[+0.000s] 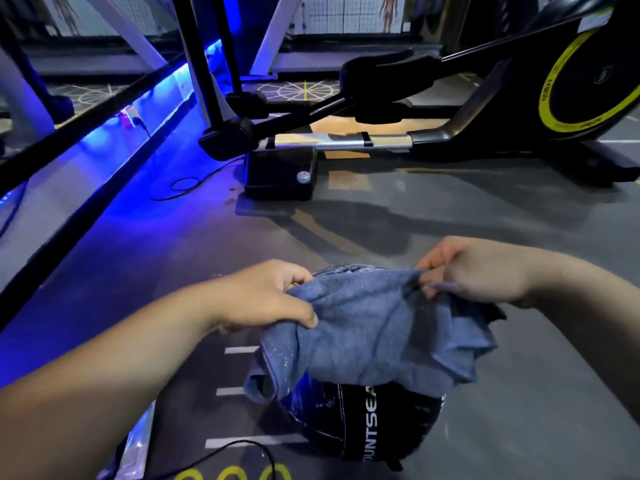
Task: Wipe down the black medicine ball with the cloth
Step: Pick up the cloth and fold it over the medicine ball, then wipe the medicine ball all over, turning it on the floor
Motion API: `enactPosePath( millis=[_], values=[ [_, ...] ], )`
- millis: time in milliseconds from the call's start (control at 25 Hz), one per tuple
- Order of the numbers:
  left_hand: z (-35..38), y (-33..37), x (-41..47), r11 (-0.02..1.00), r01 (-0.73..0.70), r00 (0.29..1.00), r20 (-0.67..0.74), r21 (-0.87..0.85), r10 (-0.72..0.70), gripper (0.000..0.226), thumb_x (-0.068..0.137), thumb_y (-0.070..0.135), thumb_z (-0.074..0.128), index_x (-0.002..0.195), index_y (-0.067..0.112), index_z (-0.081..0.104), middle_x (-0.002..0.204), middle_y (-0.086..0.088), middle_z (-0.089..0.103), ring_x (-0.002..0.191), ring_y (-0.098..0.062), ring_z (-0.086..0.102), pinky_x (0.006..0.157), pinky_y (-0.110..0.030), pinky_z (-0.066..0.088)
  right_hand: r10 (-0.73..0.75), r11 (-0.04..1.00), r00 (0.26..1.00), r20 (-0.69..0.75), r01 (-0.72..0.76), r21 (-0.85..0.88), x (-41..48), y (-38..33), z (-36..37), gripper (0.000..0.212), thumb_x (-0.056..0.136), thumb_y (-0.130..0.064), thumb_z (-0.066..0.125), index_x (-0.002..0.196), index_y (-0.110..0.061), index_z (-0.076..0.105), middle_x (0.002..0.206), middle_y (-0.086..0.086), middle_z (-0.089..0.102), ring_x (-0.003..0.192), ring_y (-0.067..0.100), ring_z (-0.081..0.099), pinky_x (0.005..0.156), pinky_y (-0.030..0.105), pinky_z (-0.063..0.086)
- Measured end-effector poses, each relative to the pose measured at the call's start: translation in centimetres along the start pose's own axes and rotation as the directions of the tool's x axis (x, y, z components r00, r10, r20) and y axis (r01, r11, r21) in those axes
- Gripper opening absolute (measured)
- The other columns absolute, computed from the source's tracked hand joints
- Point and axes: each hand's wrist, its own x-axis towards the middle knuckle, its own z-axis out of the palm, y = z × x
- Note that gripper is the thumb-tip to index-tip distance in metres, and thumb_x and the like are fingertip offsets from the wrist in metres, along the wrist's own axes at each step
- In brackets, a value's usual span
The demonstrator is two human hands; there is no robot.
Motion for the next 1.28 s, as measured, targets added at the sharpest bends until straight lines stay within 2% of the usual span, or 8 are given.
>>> enactPosePath(
  millis=[200,360,560,720,880,1000,1120,1280],
  values=[
    [0.7,-3.2,4.8,0.965,0.068,0.936,-0.35,0.251,0.025,0.034,0.073,0.025,0.083,0.096,0.019,0.058,0.099,-0.003,0.069,0.085,-0.02,0.065,0.081,-0.033,0.051,-0.06,0.931,0.905,-0.42,-0.101,-0.351,4.5,4.8,2.2,0.03,0.072,-0.024,0.077,0.098,-0.013,0.067,0.09,0.005,0.069,0.082,0.021,0.064,0.074,0.03,0.05],
    [-1.1,-5.6,6.6,0.945,0.191,0.876,-0.48,0.265,-0.043,0.011,0.086,0.019,0.064,0.082,0.024,0.055,0.091,0.001,0.065,0.092,-0.025,0.062,0.079,-0.032,0.048,-0.093,0.933,0.81,-0.579,-0.132,-0.335,4.6,4.3,4.8,0.037,0.078,-0.036,0.069,0.109,-0.017,0.063,0.105,0.008,0.061,0.101,0.032,0.061,0.086,0.033,0.048],
    [-1.3,-7.5,7.5,0.884,0.323,0.899,-0.402,0.338,-0.175,0.01,0.088,0.021,0.052,0.083,0.024,0.059,0.1,-0.003,0.069,0.096,-0.025,0.062,0.087,-0.039,0.052,0.049,0.872,0.951,-0.307,-0.19,-0.45,4.1,2.6,11.8,0.085,0.083,-0.07,0.043,0.147,-0.018,0.025,0.157,0.011,0.018,0.145,0.031,0.016,0.113,0.05,0.025],
    [-1.1,-7.0,8.3,0.88,0.317,0.893,-0.425,0.355,-0.15,0.016,0.089,0.022,0.051,0.088,0.016,0.065,0.095,-0.001,0.07,0.096,-0.026,0.063,0.085,-0.036,0.051,0.083,0.864,0.962,-0.26,-0.2,-0.463,4.3,3.8,13.4,0.098,0.083,-0.075,0.039,0.152,-0.028,-0.013,0.16,0.003,-0.022,0.148,0.026,-0.017,0.115,0.059,0.011],
    [-1.3,-7.3,9.0,0.897,0.298,0.899,-0.412,0.326,-0.149,0.01,0.084,0.021,0.056,0.076,0.021,0.061,0.084,0.003,0.068,0.089,-0.023,0.063,0.08,-0.034,0.052,0.058,0.921,0.967,-0.247,-0.148,-0.361,3.9,7.8,11.1,0.103,0.075,-0.079,0.046,0.151,-0.035,-0.008,0.161,-0.004,-0.017,0.148,0.019,-0.013,0.118,0.053,0.013],
    [-1.3,-7.3,8.9,0.904,0.282,0.902,-0.41,0.321,-0.136,0.01,0.085,0.02,0.057,0.076,0.022,0.06,0.083,0.003,0.069,0.089,-0.022,0.064,0.08,-0.034,0.052,0.028,0.977,0.972,-0.235,-0.076,-0.201,2.4,12.0,8.4,0.126,0.045,-0.102,0.029,0.146,-0.034,-0.006,0.16,-0.004,-0.007,0.148,0.013,-0.008,0.119,0.026,0.005],
    [0.0,-6.9,8.7,0.914,0.242,0.921,-0.373,0.326,-0.111,0.01,0.088,0.02,0.055,0.083,0.025,0.062,0.093,0.002,0.068,0.088,-0.021,0.063,0.079,-0.031,0.051,0.061,0.998,0.964,-0.257,-0.066,-0.01,0.0,15.4,6.4,0.13,0.045,-0.096,0.047,0.149,-0.027,0.009,0.157,-0.012,0.002,0.145,0.001,0.003,0.109,0.004,0.003],
    [2.6,-5.2,9.7,0.92,0.159,0.958,-0.28,0.359,-0.057,0.011,0.092,0.022,0.055,0.093,0.025,0.066,0.095,0.003,0.067,0.083,-0.017,0.059,0.073,-0.026,0.046,0.098,0.98,0.981,-0.167,-0.066,0.186,-1.8,16.7,5.6,0.094,0.066,-0.058,0.076,0.143,-0.049,0.023,0.154,-0.027,0.014,0.145,-0.003,0.006,0.12,0.029,0.013]
  ],
)
